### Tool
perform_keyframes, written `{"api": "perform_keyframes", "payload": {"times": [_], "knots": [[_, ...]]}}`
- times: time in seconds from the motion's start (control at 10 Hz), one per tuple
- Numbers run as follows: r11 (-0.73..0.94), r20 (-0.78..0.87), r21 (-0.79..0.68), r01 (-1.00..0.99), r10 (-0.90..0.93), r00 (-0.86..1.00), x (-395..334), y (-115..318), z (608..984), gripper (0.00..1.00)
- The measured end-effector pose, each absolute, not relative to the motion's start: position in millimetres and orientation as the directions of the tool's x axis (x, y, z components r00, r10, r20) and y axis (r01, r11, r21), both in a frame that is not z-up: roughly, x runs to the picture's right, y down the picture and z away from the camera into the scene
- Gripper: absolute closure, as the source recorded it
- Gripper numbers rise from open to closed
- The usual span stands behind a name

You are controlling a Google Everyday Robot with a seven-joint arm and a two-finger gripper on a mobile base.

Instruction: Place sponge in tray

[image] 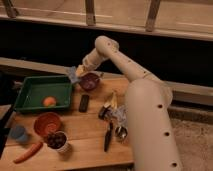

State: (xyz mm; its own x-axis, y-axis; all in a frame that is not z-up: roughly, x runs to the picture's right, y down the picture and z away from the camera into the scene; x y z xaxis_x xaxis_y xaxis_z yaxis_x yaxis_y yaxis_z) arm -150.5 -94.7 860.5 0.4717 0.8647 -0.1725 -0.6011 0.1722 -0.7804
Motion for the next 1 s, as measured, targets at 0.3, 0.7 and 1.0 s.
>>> {"api": "perform_keyframes", "payload": {"times": [0.3, 0.7, 1.0], "knots": [[0.223, -0.144, -0.825, -0.520, 0.806, 0.574, -214, -79, 864, 1.00], [0.250, -0.086, -0.866, -0.433, 0.778, 0.622, -278, -44, 879, 1.00], [0.301, -0.002, -0.808, -0.506, 0.858, 0.514, -282, -45, 887, 1.00]]}}
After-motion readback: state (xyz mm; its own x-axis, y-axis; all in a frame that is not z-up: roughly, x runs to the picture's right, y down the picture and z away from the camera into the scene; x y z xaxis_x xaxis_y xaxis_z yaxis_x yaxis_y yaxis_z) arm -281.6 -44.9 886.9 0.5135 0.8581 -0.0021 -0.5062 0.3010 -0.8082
